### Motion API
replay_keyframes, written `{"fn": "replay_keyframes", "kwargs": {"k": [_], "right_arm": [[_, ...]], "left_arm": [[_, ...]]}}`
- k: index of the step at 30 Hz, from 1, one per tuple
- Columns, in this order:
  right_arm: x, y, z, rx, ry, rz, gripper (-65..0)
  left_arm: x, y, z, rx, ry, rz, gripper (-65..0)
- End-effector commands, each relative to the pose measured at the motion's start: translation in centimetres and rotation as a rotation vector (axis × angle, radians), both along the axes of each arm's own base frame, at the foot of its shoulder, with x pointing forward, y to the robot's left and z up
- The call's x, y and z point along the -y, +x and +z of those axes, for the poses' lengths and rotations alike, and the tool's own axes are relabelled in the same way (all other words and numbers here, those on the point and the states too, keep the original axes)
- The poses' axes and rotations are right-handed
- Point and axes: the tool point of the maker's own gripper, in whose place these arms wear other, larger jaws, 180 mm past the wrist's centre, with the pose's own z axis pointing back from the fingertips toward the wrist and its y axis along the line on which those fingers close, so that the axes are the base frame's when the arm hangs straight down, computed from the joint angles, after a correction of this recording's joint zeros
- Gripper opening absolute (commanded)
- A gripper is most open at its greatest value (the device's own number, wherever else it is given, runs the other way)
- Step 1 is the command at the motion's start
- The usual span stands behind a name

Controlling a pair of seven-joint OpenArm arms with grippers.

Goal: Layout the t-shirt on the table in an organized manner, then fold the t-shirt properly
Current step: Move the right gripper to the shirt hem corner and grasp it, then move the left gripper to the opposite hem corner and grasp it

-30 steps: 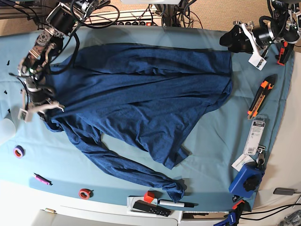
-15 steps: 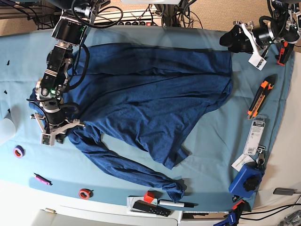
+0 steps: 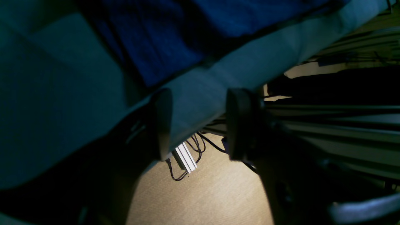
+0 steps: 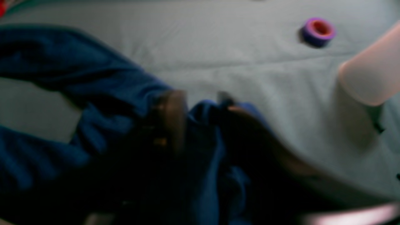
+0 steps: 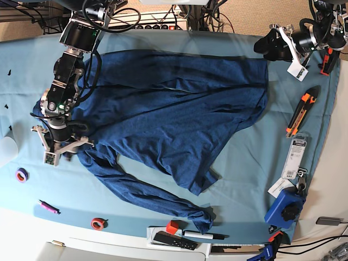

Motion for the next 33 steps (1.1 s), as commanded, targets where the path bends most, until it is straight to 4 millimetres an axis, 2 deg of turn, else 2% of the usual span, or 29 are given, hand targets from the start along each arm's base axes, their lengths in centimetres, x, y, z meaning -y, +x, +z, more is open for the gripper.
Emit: {"fn": "replay_keyframes", "kwargs": {"k": [1,4,7,10,13,16,18,20,22,28,33], "right_arm": [[0.6,0.8,2.2,0.063,-0.028,-0.004,-34.6],[1.3,0.6,2.4,0.059,-0.07,-0.025,-34.3],[3.2,0.3,3.2,0.067,-0.11,-0.077,-34.3],[6.2,-0.5,4.5,0.066,-0.193,-0.165,-34.3],[9.0,-1.6,6.0,0.07,-0.268,-0.254,-34.3],[11.1,-2.5,6.7,0.066,-0.286,-0.3,-34.3],[12.5,-3.2,6.7,0.065,-0.275,-0.336,-34.3],[13.8,-3.6,5.9,0.067,-0.231,-0.358,-34.3],[14.7,-3.7,4.4,0.053,-0.182,-0.355,-34.3],[15.3,-2.7,-1.2,-0.091,-0.088,-0.283,-34.3],[16.4,-2.7,-3.7,-0.142,-0.041,-0.283,-34.3]], "left_arm": [[-0.1,0.7,1.0,0.037,-0.014,-0.001,-37.1],[-0.1,0.9,1.1,0.045,-0.017,0.004,-37.1],[-0.2,2.8,1.9,0.103,-0.01,0.01,-37.1],[-1.0,6.4,3.5,0.208,0.024,0.023,-37.1],[-1.1,10.3,6.1,0.333,0.03,0.032,-37.1],[-2.0,14.6,8.8,0.464,0.063,0.095,-37.1],[-2.9,17.3,9.7,0.494,0.094,0.154,-38.5],[-2.9,19.7,10.1,0.495,0.077,0.187,-39.7],[-2.0,22.0,9.7,0.478,0.053,0.18,-39.7],[2.1,28.4,6.8,0.364,-0.004,0.111,-39.6],[4.9,33.3,5.2,0.291,0.001,0.134,-35.7]]}}
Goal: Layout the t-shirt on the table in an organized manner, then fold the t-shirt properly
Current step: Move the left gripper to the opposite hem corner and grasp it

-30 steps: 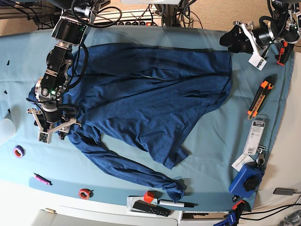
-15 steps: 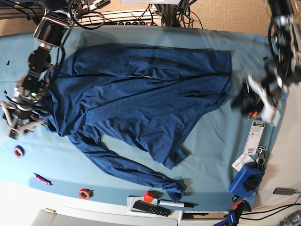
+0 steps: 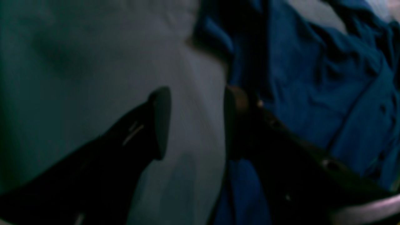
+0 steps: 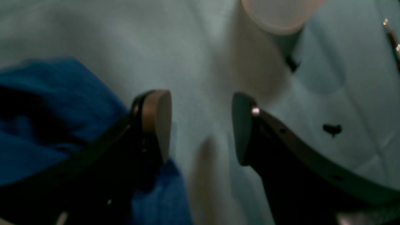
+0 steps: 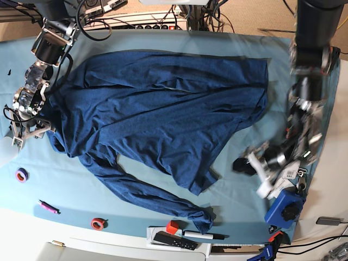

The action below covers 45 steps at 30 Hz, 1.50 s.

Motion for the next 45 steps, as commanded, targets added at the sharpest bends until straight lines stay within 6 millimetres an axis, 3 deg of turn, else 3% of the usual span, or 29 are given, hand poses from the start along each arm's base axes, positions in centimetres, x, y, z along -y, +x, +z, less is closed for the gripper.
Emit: {"fn": "replay_keyframes", "kwargs": {"k": [1,7,10,17,27,29,31,32,35,39,45], "right_arm": [[1.1,1.3,2.5,0.074,-0.03,0.005,-34.3],[0.8,1.5,2.4,0.094,0.002,0.012,-34.3],[0.8,1.4,2.3,0.088,0.004,0.012,-34.3],[0.8,1.4,2.3,0.085,0.006,0.014,-34.3],[0.7,1.5,2.3,0.089,0.006,0.018,-34.3],[0.7,1.5,2.3,0.089,0.005,0.018,-34.3],[0.7,1.5,2.3,0.089,0.006,0.018,-34.3],[0.7,1.5,2.3,0.089,0.005,0.018,-34.3],[0.7,1.5,2.3,0.089,0.005,0.018,-34.3],[0.7,1.4,2.2,0.087,0.005,0.018,-34.3],[0.7,1.4,2.3,0.091,0.004,0.019,-34.3]], "left_arm": [[0.2,2.3,2.6,0.061,-0.028,0.013,-34.4],[4.4,4.1,2.1,-0.022,-0.114,0.009,-31.5],[6.2,3.6,0.5,-0.048,-0.071,-0.015,-31.5],[8.0,2.0,-3.2,-0.106,-0.035,0.007,-31.5],[12.1,0.7,-1.8,-0.115,-0.19,-0.079,-31.5],[12.2,0.7,-1.8,-0.114,-0.188,-0.082,-31.8],[12.2,0.9,-1.6,-0.101,-0.195,-0.073,-36.6],[12.0,1.2,-1.4,-0.086,-0.201,-0.062,-41.6],[11.4,2.2,-0.8,-0.03,-0.206,-0.03,-65.0],[10.3,3.1,0.0,0.035,-0.169,-0.018,-65.0],[6.7,4.4,0.1,0.057,-0.115,0.072,-65.0]]}}
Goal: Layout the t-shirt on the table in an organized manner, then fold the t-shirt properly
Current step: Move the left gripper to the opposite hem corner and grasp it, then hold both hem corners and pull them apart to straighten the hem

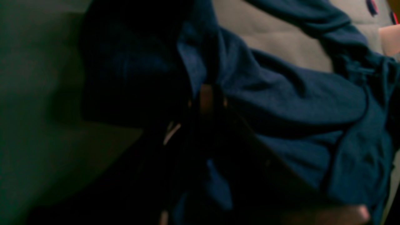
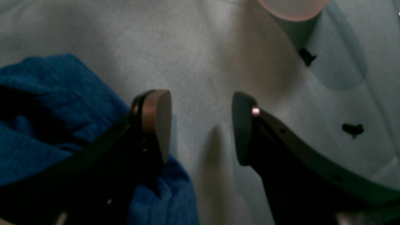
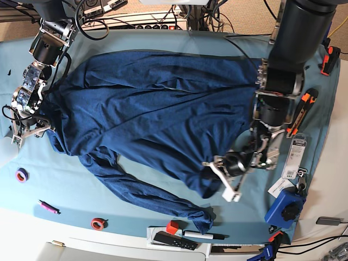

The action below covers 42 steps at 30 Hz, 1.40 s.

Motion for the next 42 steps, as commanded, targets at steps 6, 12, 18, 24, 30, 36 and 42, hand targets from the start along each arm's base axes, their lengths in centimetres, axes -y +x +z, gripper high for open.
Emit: {"fn": "replay_keyframes", "kwargs": {"k": [6,12,18,24,30,36,42], "right_arm": [[1.2,1.1,2.6,0.064,-0.045,0.001,-34.3],[1.1,1.3,2.9,0.088,-0.035,0.003,-34.3],[-0.4,2.4,3.1,0.123,-0.006,0.095,-34.3],[-2.9,3.5,3.2,0.154,0.056,0.229,-26.5],[-4.2,3.8,3.1,0.189,0.147,0.244,-26.5],[-3.9,4.7,4.5,0.27,0.115,0.244,-26.5],[-4.8,5.8,0.7,0.221,0.255,0.195,-26.5]], "left_arm": [[-4.4,3.2,2.6,0.068,0.027,0.147,-65.0],[-7.2,3.8,1.9,0.054,0.102,0.256,-65.0],[-7.1,3.9,2.1,0.067,0.089,0.253,-65.0],[-6.2,3.9,2.1,0.066,0.079,0.243,-65.0],[-5.9,3.7,1.9,0.06,0.076,0.24,-65.0],[-5.9,3.7,1.8,0.058,0.077,0.239,-65.0],[-5.9,3.7,1.8,0.058,0.077,0.239,-65.0]]}}
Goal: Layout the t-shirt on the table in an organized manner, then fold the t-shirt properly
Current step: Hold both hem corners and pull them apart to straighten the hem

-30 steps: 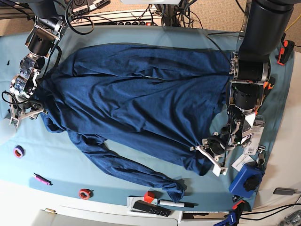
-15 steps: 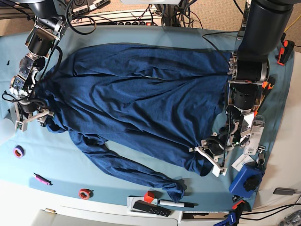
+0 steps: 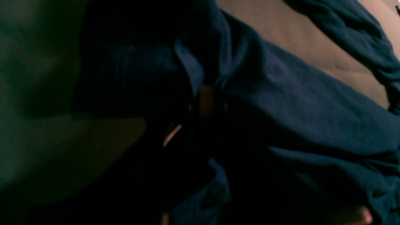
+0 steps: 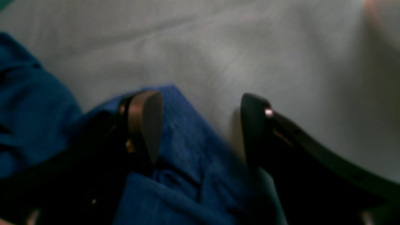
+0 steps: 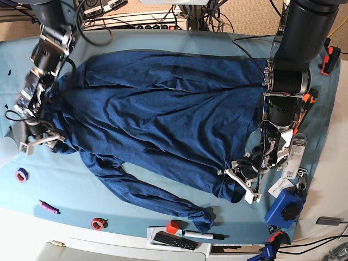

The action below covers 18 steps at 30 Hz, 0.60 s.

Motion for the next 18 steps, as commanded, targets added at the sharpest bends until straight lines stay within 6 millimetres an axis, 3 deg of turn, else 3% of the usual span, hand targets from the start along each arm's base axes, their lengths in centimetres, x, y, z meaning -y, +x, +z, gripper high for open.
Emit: {"fn": "replay_keyframes", "kwargs": {"k": [1,4,9,11,14,18], "right_arm": [[0.5,1.0,0.9,0.021,0.015,-0.007,-26.5],[0.0,1.5,-0.5,0.02,0.067,-0.02,-26.5],[-0.4,2.1,-0.1,0.039,0.077,-0.011,-27.8],[-0.5,2.2,0.0,0.041,0.079,-0.007,-38.8],[-0.5,2.5,0.3,0.049,0.078,-0.002,-63.1],[0.4,3.2,1.6,0.075,0.063,-0.022,-65.0]], "left_arm": [[-0.2,1.8,2.7,0.072,-0.01,0.006,-65.0],[-0.2,1.8,2.7,0.072,-0.011,0.006,-65.0],[-0.2,1.8,2.7,0.073,-0.011,0.006,-65.0],[-0.2,1.8,2.7,0.073,-0.011,0.006,-65.0],[-0.3,1.9,2.8,0.074,-0.011,0.007,-65.0],[-0.8,2.4,3.4,0.11,-0.013,0.026,-65.0]]}}
